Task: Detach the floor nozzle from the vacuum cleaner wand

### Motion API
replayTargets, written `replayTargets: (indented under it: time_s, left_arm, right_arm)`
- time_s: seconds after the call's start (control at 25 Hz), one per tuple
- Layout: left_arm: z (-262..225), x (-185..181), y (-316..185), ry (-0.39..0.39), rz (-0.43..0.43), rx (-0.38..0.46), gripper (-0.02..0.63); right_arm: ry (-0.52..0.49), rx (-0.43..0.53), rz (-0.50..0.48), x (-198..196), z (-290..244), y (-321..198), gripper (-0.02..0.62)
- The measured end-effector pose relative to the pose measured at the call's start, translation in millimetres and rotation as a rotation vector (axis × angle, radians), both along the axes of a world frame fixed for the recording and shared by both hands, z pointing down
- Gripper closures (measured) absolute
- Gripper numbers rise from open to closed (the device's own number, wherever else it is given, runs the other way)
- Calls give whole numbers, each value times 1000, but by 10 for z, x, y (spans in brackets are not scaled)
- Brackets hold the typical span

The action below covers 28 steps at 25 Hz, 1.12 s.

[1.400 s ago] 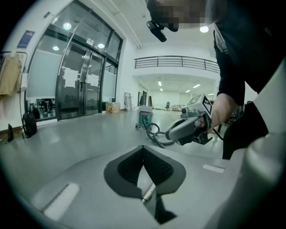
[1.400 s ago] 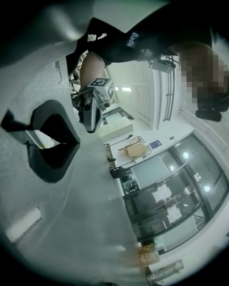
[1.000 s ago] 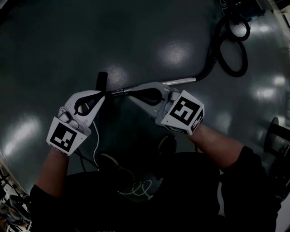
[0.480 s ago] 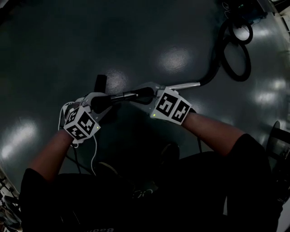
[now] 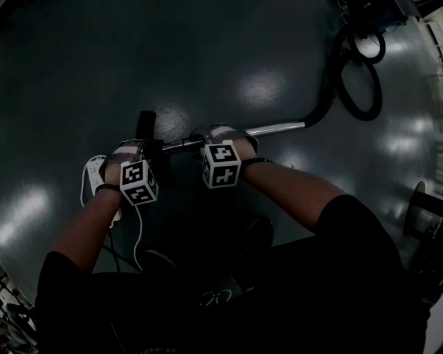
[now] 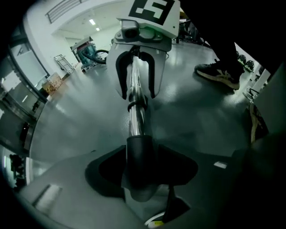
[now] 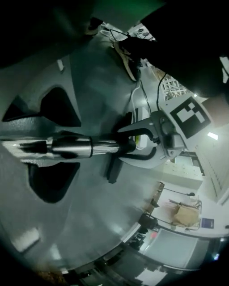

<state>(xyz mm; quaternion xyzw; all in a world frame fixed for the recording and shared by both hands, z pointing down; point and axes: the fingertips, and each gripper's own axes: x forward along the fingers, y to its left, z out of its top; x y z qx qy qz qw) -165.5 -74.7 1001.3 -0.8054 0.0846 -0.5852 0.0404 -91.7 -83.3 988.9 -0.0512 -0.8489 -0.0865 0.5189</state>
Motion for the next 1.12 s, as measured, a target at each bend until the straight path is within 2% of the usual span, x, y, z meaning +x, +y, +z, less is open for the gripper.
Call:
replayTargets:
  time_s: [0.12,0.2,0.32,0.44,0.52,0.72,0.8,0.92,0.96,1.0,1.04,1.12]
  left_arm:
    - [144,-26,-44,-54,22,23,374]
    - [217,-49,-78,-85,30,23,419]
    - [202,-78,-45,-112,23,-22,416]
    - [143,-33,1,-81,-9,-98,422]
    - [108,32,46,-25,-31,-186,423]
    - [-129,95,166,106,-56,-478,426]
    - [-252,99,232,117,-76,-635,423]
    - [-428,92,357,158,-162,-939,426]
    - [-484,88,390,178,-190,-1017,425]
    - [-529,86,408,188,-210,-1056,425]
    - [-556,88,411,182,-218,-1049,425]
    - [-577,108,412,136,-204,-935,428]
  right_arm:
    - [49,33,-32,-19,259,-83,354]
    - [75,12,-55,-39,388,-83,351]
    - [105,-47,-45,-39,461,-51,370]
    - [108,-82,-45,-10,431,-22,377]
    - [114,-66,-58,30,424,3,379]
    - [127,-15,-61,56,288,28,379]
    - [135,0,-65,48,224,28,379]
    - [131,47,-89,10,137,55,380]
    - [127,62,-96,-8,110,58,380]
    - [125,69,-97,-19,88,52,380]
    - [126,66,-95,-21,72,43,380]
    - [126,36,-91,-4,39,48,382]
